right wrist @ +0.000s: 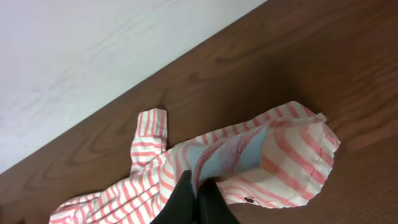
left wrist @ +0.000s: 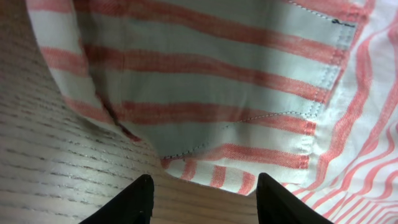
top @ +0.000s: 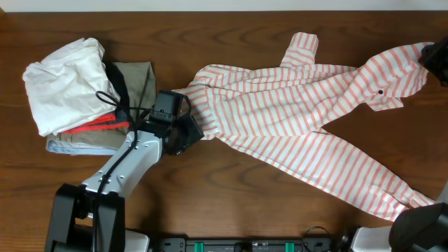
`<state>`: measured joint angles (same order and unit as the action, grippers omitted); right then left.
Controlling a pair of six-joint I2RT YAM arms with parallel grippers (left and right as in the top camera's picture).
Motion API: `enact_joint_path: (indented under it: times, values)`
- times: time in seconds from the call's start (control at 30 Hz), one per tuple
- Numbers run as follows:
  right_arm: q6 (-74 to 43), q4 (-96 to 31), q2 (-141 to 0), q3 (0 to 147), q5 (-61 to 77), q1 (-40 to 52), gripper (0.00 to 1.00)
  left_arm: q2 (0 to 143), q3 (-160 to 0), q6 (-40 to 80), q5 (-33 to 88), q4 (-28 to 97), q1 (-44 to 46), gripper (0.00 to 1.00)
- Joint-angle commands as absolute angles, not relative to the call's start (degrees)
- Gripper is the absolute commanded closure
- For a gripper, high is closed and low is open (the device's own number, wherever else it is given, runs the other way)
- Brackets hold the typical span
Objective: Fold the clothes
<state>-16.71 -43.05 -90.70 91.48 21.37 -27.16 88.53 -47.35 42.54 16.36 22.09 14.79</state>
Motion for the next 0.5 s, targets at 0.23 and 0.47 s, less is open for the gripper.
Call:
enact_joint_path:
  times: [0.23,0.47]
  values:
    - [-15.62,-43.59,-89.03,93.01,21.21,-27.49,0.99,91.61,-45.98,50.72,15.84,18.28,14.59,0.42]
    - [-15.62,-43.99,-89.03,93.01,21.21,-27.49,0.99,96.14,-45.98,51.57,16.03,12.05,14.59,0.41]
